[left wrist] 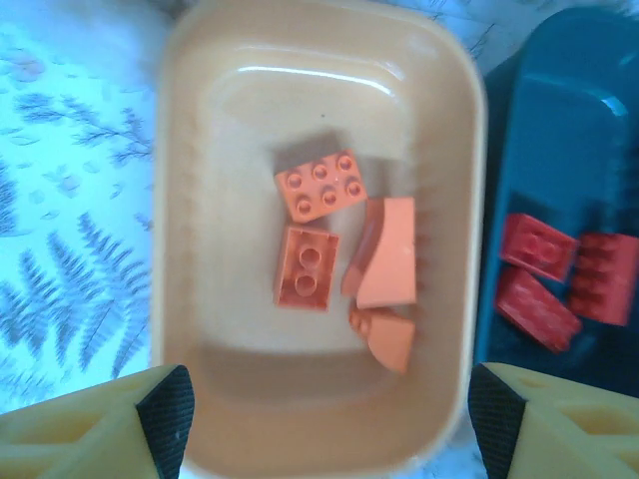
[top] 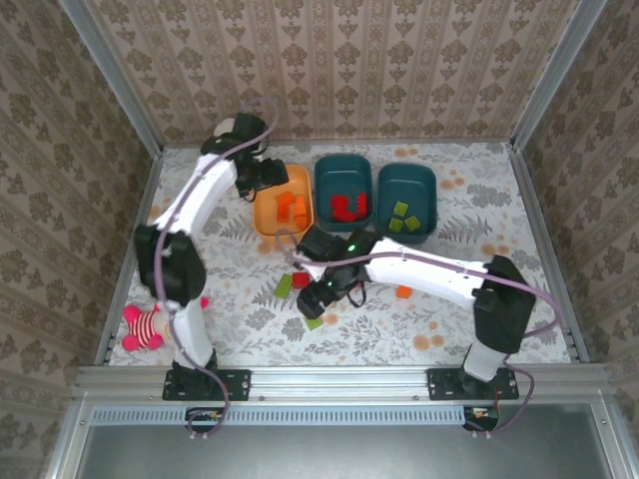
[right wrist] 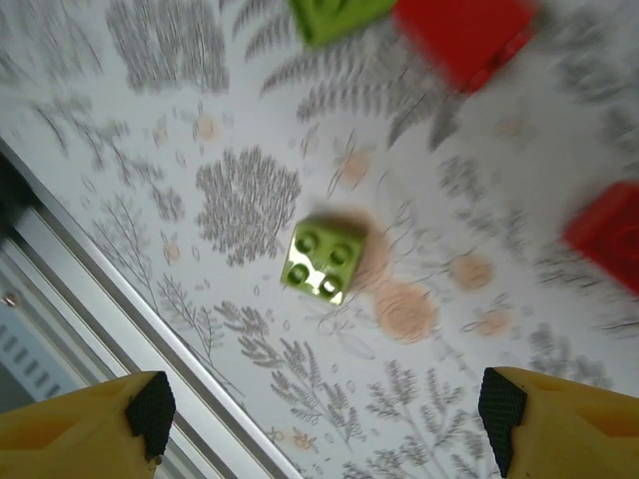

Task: Sort the legos into containers by color

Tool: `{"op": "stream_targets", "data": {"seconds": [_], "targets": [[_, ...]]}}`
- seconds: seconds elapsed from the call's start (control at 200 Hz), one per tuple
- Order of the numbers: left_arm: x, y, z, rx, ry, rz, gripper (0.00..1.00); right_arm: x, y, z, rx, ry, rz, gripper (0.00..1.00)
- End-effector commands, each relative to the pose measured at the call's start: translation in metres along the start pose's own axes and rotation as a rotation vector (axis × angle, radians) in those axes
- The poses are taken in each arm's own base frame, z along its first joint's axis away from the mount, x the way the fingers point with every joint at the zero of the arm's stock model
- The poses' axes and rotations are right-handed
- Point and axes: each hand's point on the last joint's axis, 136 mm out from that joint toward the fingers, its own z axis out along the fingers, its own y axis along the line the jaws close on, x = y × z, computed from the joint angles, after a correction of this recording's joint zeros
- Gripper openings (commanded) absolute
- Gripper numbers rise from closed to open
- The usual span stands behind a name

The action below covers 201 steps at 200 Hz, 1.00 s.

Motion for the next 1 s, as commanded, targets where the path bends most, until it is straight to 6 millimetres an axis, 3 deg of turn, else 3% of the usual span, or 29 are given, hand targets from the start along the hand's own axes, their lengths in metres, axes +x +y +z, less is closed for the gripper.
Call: {"op": "stream_targets", "data": {"seconds": [0.0, 0.185, 0.31, 0.415, 0.585, 0.785, 0.9, 1.0], "targets": [[0.02, 0.023, -0.026, -0.01, -0.061, -0.077, 0.78, 0.016, 0.008, 0.017, 0.041, 0.119, -0.005, 0.82], [0.1, 0.081, -0.061, -0.035, -0.031, -0.172, 0.79, 0.027, 0.008, 0.049, 0.11, 0.228, 0.052, 0.81], [0.145, 0.099, -0.076, -0.003, -0.029, -0.209, 0.82, 0.022, 0.011, 0.061, 0.101, 0.223, 0.073, 0.81], [0.17, 0.112, -0.079, -0.014, -0.003, -0.233, 0.82, 0.018, 0.011, 0.072, 0.107, 0.23, 0.09, 0.79], [0.179, 0.115, -0.089, 0.0, -0.023, -0.231, 0.82, 0.013, 0.006, 0.086, 0.149, 0.239, 0.115, 0.7], [0.182, 0.115, -0.096, 0.006, -0.032, -0.217, 0.82, 0.019, -0.006, 0.097, 0.22, 0.278, 0.122, 0.49], [0.182, 0.113, -0.096, 0.02, -0.029, -0.221, 0.81, 0.014, -0.009, 0.093, 0.237, 0.262, 0.104, 0.33], [0.183, 0.109, -0.095, 0.042, -0.027, -0.214, 0.81, 0.006, -0.013, 0.075, 0.257, 0.215, 0.098, 0.29]]}}
